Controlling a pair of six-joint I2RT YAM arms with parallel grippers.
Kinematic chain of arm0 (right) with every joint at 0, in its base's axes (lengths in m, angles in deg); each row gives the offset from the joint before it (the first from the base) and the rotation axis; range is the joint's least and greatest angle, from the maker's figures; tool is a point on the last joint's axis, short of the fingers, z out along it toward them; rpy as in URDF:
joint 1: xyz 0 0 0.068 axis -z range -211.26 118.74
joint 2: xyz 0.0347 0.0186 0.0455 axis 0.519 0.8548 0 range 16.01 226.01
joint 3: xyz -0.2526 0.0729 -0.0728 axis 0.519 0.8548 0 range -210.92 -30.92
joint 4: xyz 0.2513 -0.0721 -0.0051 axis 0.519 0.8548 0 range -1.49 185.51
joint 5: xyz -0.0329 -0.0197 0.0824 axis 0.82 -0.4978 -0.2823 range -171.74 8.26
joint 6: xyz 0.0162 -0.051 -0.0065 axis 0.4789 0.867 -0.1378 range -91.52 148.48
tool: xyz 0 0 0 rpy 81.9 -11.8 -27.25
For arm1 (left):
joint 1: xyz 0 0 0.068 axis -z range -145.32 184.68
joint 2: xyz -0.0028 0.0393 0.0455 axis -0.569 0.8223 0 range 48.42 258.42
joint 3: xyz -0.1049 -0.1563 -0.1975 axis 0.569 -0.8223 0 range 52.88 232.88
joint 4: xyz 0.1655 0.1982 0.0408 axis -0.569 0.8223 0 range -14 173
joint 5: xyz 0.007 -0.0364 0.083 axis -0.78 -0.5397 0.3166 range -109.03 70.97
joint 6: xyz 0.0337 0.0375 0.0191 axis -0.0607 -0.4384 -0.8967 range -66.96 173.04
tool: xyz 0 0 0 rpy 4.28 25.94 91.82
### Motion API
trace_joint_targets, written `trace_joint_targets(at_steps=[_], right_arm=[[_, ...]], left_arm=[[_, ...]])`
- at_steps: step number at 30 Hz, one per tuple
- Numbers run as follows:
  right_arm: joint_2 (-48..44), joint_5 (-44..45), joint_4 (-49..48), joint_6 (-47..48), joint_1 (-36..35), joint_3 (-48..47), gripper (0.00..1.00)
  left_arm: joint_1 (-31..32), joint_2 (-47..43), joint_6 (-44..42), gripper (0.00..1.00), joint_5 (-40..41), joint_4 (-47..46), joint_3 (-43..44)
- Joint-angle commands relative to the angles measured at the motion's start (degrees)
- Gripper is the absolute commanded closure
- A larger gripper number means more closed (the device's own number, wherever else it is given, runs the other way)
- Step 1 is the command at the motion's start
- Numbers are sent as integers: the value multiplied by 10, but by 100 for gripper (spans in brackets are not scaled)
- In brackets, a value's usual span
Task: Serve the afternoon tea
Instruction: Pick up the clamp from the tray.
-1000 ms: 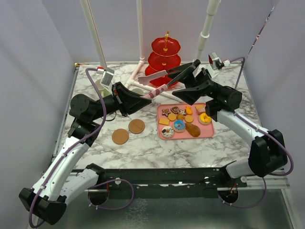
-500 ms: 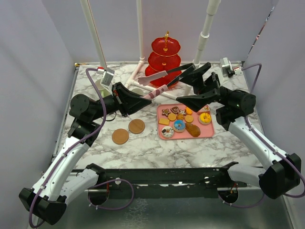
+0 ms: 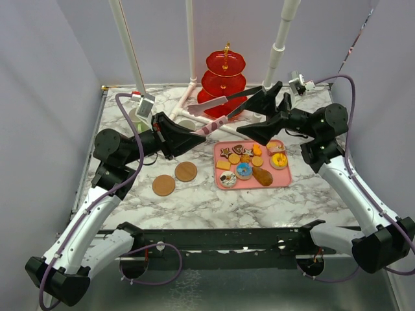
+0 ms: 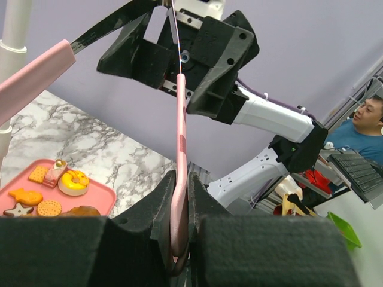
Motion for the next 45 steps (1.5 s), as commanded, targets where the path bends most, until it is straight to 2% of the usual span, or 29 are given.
trace_joint_targets(at_steps=[1, 6, 9, 16, 20, 24, 29, 32, 38, 41, 45], right_arm=[[-12, 11, 36, 24, 12, 11, 0], [-11, 35, -152, -65, 13, 49, 0], [13, 33, -226, -109, 13, 39, 0], [41, 66, -277, -115, 13, 30, 0], [58, 52, -334, -149, 13, 29, 0], [77, 21, -352, -176, 13, 11, 0], [126, -16, -472, -298, 9, -12, 0], [142, -28, -455, -315, -5, -29, 0], [137, -16, -367, -263, -39, -32, 0], [133, -1, -380, -277, -43, -21, 0], [138, -1, -448, -331, -43, -10, 0]], left_arm=[[4, -15, -11, 100, -10, -12, 18], [4, -12, -11, 100, -10, -12, 21], [4, -12, -11, 100, -9, -12, 23], [4, -16, -10, 100, -9, -11, 24], [4, -16, -10, 100, -9, -11, 22], [4, -15, -10, 100, -9, -12, 20], [4, -9, -11, 100, -7, -17, 19], [4, -6, -15, 100, -6, -22, 18], [5, -2, -29, 100, -4, -27, 20], [5, -2, -35, 100, -3, -27, 18], [5, -2, -42, 100, -3, -27, 17]])
